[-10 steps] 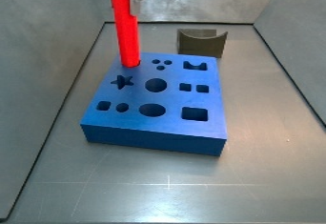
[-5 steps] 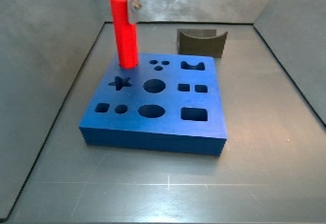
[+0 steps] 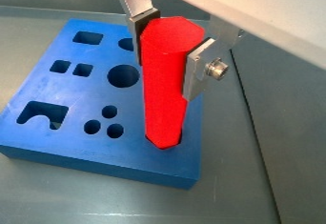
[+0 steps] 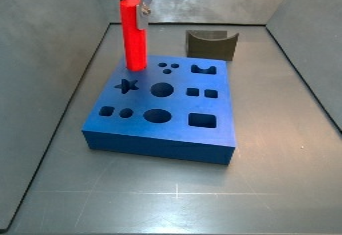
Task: Pick up the hexagon object. Move up. Place the hexagon object on the fixture. Regrasp the hexagon object. Move to above the board. Insert the hexagon object.
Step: Insert the hexagon object.
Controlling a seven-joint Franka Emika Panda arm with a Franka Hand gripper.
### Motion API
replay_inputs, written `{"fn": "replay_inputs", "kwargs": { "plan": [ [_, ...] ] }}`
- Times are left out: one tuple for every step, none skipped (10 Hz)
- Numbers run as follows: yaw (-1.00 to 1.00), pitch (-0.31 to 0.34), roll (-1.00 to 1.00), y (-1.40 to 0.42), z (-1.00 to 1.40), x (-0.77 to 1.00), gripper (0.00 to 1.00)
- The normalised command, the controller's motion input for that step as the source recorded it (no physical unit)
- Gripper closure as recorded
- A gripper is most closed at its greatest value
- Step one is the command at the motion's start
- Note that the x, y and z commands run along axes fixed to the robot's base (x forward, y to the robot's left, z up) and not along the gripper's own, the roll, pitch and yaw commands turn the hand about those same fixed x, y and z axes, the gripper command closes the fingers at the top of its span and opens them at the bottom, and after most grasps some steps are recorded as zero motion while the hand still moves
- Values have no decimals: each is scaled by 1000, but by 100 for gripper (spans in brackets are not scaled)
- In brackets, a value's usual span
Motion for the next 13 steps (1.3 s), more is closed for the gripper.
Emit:
{"fn": "replay_inputs", "kwargs": {
  "plan": [
    [-217,-33,-1,0,-894,-37,100],
    [-240,-7,0,0,-1000,0,100],
    [-234,0,16,0,-1000,0,100],
    [-209,0,4,0,-1000,214,100],
    [-169,16,0,0,-1000,180,100],
    [303,36,0,49,-1000,403,100],
    [243,123,-166,257,-749,560,100],
    [-137,133,-281,437,-543,340,100],
    [0,0,9,0,0,0,100],
    [0,0,-3,0,-29,0,100],
    [-54,-119,-51,0,-940,-71,100],
    [-43,-146,-53,0,-900,-117,100],
    [0,-151,-11,0,-494,0,100]
  ]
}}
